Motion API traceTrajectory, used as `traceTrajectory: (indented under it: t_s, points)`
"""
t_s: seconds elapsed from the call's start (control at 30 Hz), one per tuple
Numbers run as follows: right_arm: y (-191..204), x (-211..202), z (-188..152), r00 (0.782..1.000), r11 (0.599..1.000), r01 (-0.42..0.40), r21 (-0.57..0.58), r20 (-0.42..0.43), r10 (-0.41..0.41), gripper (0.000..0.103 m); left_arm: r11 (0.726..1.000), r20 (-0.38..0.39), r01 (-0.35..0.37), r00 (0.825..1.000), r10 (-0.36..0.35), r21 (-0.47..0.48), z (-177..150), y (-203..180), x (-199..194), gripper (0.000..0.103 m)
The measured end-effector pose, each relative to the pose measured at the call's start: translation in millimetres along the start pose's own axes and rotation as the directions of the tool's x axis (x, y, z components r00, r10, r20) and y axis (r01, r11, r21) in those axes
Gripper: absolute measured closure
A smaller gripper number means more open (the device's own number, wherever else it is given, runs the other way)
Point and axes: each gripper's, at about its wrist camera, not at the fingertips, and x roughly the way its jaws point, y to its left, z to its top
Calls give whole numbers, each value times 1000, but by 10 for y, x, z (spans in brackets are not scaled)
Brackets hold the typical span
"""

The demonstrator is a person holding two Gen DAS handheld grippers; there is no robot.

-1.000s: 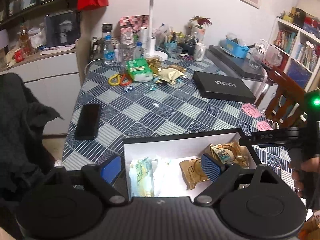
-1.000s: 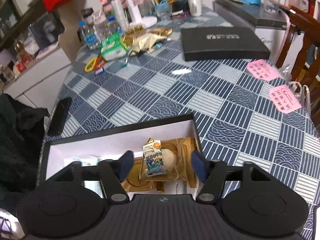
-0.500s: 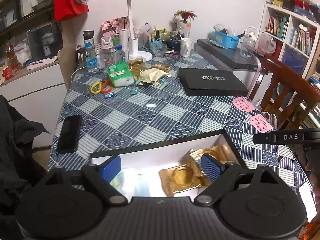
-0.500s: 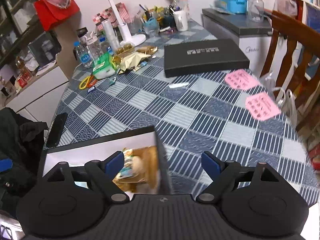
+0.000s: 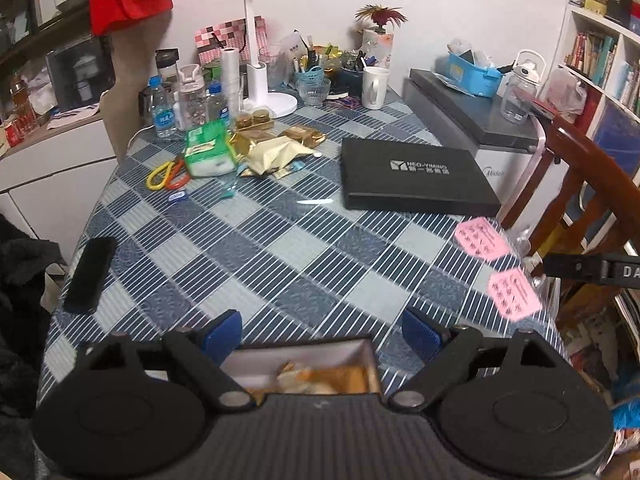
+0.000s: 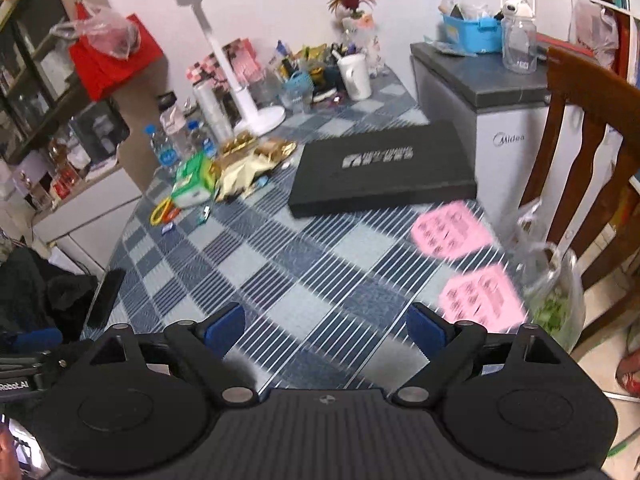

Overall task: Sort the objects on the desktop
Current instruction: 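Move the empty right gripper away from the white box toward the black gift box, then grasp the black NEO-YIMING lid edge with the left gripper while the right gripper grasps it too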

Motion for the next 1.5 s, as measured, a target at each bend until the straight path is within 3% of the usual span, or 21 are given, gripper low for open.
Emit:
traceTrajectory:
  t_s: [0.2,0.4,0.57,0.97,1.13,1.3,1.5]
  points:
    - [-402,107,429,999,1000,-6,-2,31,6,11,999,20,-31,999,31,14,417,-308,219,0]
    - [-716,441,795,999,1000,-12,16,33,12,11,1000,-8,-23,1000,23,-15,883,-384,666,0]
    - [-974,923,1061,1000,998,2,63,-28,0,10,995,-85,63,994,-70,-82,1296,-353,1320,0]
    - [-1650,1994,1634,999,988,21,151,-43,-14,10,984,-157,112,979,-134,-138,2068,-361,2826,0]
    - [-1882,2414,1799,1000,982,13,187,-14,-10,10,992,-172,74,981,-90,-97,2177,-365,3378,0]
    - [-2058,2806,1901,1000,975,16,223,-27,-10,10,994,-168,84,981,-95,-75,2139,-359,3755,0]
    - [-2193,3195,1920,998,968,13,252,-55,1,10,978,-170,144,971,-169,-151,2076,-268,4074,0]
